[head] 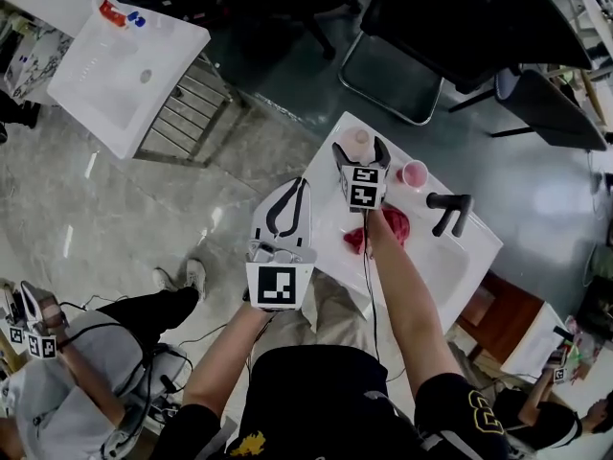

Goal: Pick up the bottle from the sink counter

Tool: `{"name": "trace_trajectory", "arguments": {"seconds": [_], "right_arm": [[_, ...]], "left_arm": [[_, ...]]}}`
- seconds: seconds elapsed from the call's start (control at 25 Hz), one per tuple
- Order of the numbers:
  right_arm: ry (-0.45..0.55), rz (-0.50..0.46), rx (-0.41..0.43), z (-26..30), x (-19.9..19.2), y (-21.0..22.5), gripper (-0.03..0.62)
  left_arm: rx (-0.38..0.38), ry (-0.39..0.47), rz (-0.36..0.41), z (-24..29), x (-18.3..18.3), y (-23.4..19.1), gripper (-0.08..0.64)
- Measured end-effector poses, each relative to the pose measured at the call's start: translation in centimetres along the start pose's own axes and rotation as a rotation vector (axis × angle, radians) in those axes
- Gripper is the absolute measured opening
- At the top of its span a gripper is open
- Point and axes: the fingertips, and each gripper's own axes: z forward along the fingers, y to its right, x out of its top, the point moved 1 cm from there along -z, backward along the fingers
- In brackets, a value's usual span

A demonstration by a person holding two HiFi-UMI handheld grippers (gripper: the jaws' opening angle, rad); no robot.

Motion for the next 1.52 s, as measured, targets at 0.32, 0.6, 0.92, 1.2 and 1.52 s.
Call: {"name": "trace_trajectory", "arguments": {"seconds": [0.32, 0.6, 0.92, 1.2, 1.52], "right_arm": [[-0.006, 0.005, -0.017, 2.7, 0.0, 0.8, 0.437], [-0.044, -0.021, -0.013, 3.2, 0.2, 0.1, 0.437], [-0.044, -0.047, -0.015, 2.9, 0.1, 0.2, 0.422], [-0.051, 0.026, -0.039, 2.0, -0.3, 0.5, 0.422], [0.013, 0.104, -0.019, -1.7, 1.6, 0.4, 0.422]], "left_arm": [[0.025, -0.035, -0.011, -1.0, -0.5, -0.7, 0.021], [0.03, -0.048, -0.021, -1.1, -0.6, -0.2, 0.021], [0.012, -0.041, -0.017, -1.4, -0.7, 0.6, 0.021], [0.012, -0.067, -0.007, -2.2, -0.7, 0.2, 0.021], [0.005, -0.052, 0.009, -1.9, 0.5, 0.2, 0.021]]}}
